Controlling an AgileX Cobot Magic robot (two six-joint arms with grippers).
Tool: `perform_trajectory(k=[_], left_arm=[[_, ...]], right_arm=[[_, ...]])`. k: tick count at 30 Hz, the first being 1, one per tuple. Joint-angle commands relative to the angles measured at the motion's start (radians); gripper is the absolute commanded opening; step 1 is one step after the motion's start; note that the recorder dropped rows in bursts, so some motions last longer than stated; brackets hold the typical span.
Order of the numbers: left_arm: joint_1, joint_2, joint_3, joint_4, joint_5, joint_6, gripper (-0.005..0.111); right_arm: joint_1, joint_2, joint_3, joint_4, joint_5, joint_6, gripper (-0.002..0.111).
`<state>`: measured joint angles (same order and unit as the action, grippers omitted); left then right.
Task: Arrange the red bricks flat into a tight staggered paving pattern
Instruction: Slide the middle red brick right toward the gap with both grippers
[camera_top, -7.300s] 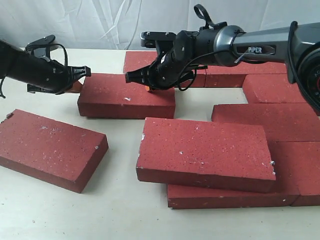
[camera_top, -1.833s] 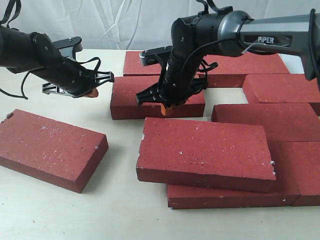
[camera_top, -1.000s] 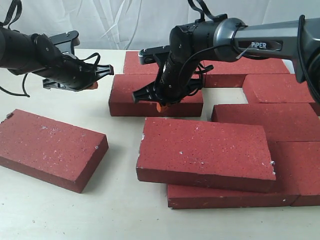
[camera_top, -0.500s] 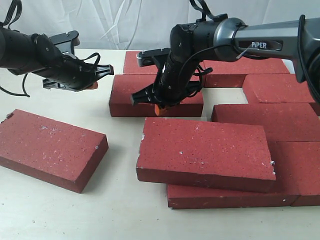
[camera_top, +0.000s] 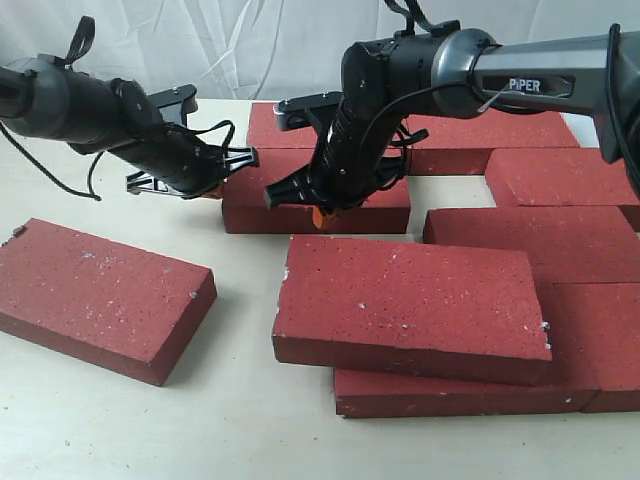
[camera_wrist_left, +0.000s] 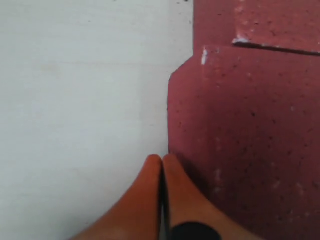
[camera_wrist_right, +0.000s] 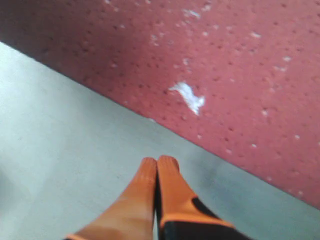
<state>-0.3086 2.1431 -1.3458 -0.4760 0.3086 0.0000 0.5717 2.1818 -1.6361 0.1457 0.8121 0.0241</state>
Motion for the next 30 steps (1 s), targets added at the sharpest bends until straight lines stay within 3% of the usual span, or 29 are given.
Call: perform_trajectory(k=[1, 16, 21, 30], left_arm=[[-0.026, 0.045, -0.048, -0.027, 0.056, 0.006, 0.000], [-0.091, 0.068, -0.090, -0.062, 0.054, 0.007, 0.000], [-0.104, 0.068, -0.103, -0.079, 0.047, 0.010, 0.000], [-0.113, 0.068, -0.119, -0.095, 0.043, 0.010, 0.000]], right_arm=[[-0.002, -0.016, -0.004, -0.013, 0.005, -0.006, -0.001], [-0.002, -0.029, -0.004, -0.049, 0.014, 0.009, -0.001], [-0.008, -0.052, -0.004, -0.146, 0.023, 0.094, -0.001], [-0.149, -0.102, -0.004, -0.201, 0.067, 0.165, -0.001]])
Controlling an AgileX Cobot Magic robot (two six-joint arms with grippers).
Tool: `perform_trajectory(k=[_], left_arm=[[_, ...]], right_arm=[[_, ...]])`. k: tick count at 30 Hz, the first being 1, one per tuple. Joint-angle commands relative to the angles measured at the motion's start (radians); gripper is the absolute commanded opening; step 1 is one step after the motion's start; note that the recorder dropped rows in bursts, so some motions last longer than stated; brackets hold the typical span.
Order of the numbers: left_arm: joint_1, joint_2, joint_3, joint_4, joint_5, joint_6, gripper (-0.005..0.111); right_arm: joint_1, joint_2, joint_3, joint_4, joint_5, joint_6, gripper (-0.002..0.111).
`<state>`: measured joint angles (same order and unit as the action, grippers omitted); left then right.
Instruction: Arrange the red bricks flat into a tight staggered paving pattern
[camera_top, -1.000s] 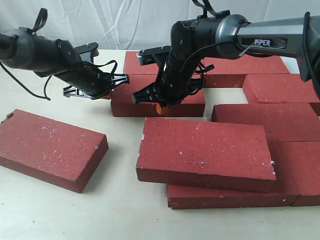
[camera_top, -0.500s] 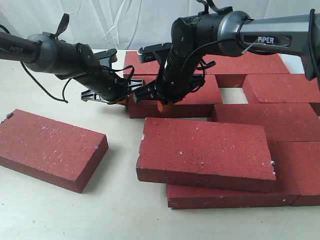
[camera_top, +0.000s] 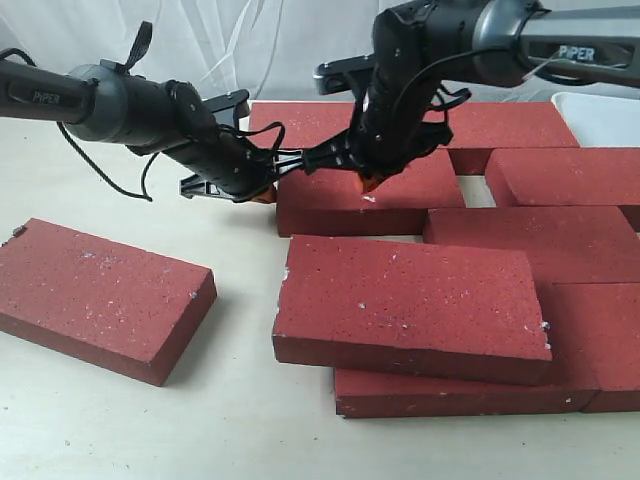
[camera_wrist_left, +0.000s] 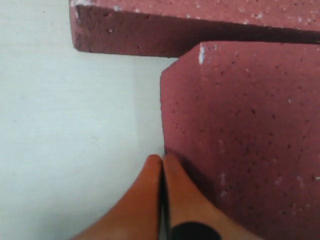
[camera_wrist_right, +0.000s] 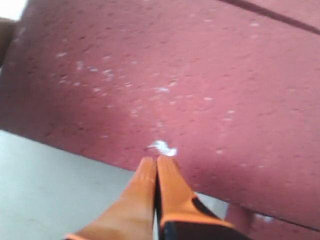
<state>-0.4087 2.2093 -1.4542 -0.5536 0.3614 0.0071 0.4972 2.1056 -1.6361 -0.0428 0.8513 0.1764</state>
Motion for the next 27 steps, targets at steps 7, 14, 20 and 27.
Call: perform_trajectory(k=[7, 14, 20, 27], left_arm=[[-0.055, 0.002, -0.011, -0.030, -0.069, 0.003, 0.000], [-0.083, 0.002, -0.011, -0.050, -0.108, 0.003, 0.000], [-0.099, 0.012, -0.020, -0.058, -0.130, 0.003, 0.000], [-0.115, 0.087, -0.118, -0.088, -0.074, 0.003, 0.000]], right_arm=[[-0.183, -0.039, -0.004, -0.031, 0.059, 0.005, -0.001], [-0.276, -0.039, -0.004, -0.025, 0.073, 0.004, -0.001], [-0.321, -0.039, -0.004, -0.008, 0.072, 0.004, -0.001], [-0.327, -0.039, -0.004, -0.003, 0.071, 0.002, -0.001]])
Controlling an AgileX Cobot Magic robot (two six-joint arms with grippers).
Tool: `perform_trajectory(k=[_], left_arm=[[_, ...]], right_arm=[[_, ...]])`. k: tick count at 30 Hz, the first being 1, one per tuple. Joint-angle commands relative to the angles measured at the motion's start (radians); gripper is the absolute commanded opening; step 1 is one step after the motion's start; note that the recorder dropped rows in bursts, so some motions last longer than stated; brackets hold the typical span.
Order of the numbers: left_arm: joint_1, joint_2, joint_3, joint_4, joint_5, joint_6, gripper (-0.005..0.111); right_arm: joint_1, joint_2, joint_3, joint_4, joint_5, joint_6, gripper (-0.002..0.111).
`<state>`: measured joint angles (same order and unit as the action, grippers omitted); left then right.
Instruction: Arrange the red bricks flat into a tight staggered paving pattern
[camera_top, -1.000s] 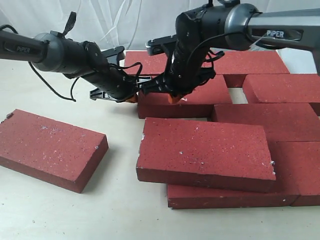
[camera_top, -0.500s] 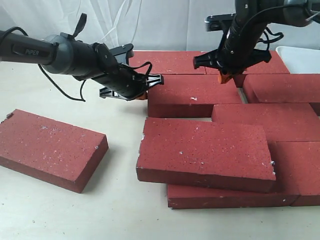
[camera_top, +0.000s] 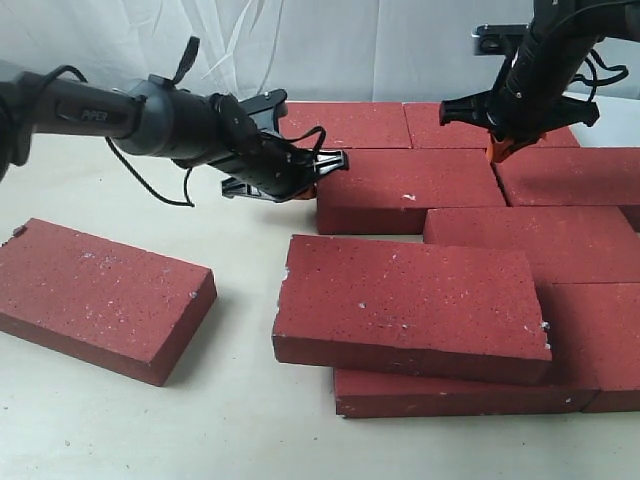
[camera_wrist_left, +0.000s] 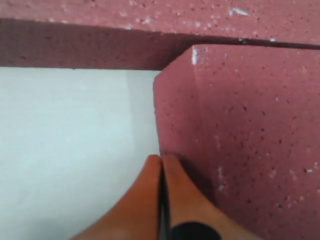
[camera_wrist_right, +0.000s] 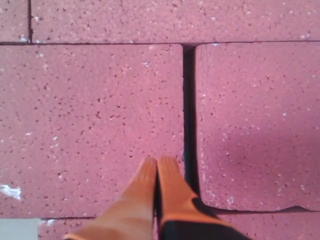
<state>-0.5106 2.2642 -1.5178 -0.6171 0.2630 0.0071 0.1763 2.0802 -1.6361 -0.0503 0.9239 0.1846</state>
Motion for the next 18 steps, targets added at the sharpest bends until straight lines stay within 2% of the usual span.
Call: perform_trajectory(k=[1, 10, 18], left_arm=[[-0.013, 0.036, -0.066, -0.024, 0.037, 0.003, 0.000], [0.002, 0.063, -0.102, 0.012, 0.138, 0.003, 0.000], [0.096, 0.036, -0.102, 0.023, 0.317, 0.003, 0.000]], right_arm=[[-0.006, -0.014, -0.004, 0.004, -0.006, -0.006, -0.001], [-0.006, -0.014, -0.004, 0.029, -0.019, -0.013, -0.001], [-0.006, -0.028, -0.004, 0.168, -0.015, -0.087, -0.001]])
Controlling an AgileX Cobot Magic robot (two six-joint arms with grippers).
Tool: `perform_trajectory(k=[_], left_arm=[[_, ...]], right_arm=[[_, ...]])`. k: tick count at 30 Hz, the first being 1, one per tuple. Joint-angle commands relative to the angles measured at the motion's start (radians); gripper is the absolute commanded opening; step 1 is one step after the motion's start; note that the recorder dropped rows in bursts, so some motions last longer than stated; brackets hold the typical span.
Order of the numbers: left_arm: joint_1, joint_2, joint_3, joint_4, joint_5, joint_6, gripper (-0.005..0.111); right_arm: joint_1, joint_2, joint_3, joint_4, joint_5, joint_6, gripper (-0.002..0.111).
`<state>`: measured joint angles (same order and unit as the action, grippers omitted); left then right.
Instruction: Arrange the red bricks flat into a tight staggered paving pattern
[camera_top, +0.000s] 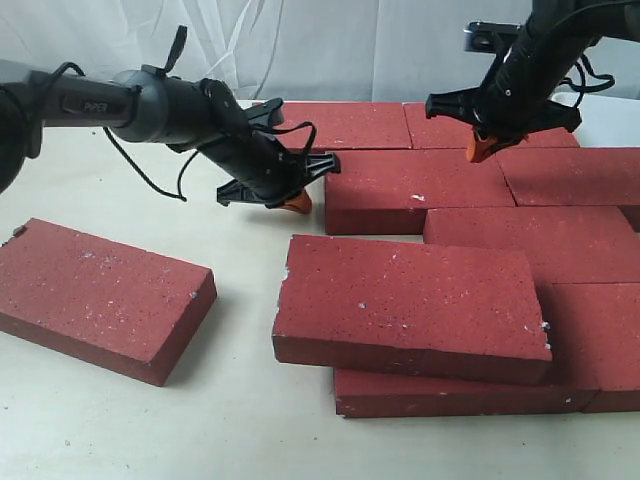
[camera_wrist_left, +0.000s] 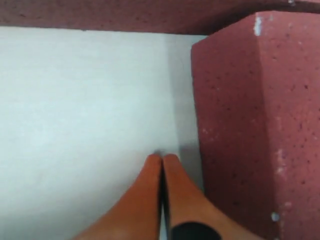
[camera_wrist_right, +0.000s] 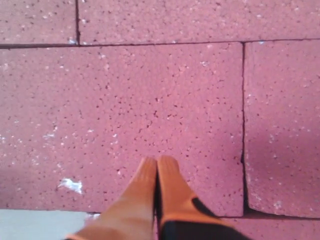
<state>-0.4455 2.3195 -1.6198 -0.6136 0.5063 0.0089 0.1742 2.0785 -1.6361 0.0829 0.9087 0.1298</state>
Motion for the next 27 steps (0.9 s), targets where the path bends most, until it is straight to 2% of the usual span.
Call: perform_trajectory(k=[1, 12, 17, 21, 27], left_arm=[[0.036, -0.025, 0.000, 0.023, 0.083, 0.001, 0.000], [0.043, -0.138, 0.000, 0.131, 0.179, -0.009, 0.000], [0.043, -0.186, 0.000, 0.209, 0.274, -0.018, 0.000], [0.043, -0.228, 0.018, 0.285, 0.339, -0.039, 0.000], [0.043, -0.313, 0.128, 0.344, 0.340, -0.054, 0.000]], right_arm=[[-0.004, -0.031, -0.004, 0.039, 0.002, -0.033, -0.001], [-0.004, -0.104, -0.004, 0.062, 0.076, -0.040, -0.001], [-0.004, -0.165, 0.015, 0.099, 0.117, -0.053, -0.001], [0.000, -0.256, 0.123, 0.110, 0.070, -0.066, -0.001], [0.000, -0.401, 0.350, 0.110, -0.035, -0.068, -0.001]])
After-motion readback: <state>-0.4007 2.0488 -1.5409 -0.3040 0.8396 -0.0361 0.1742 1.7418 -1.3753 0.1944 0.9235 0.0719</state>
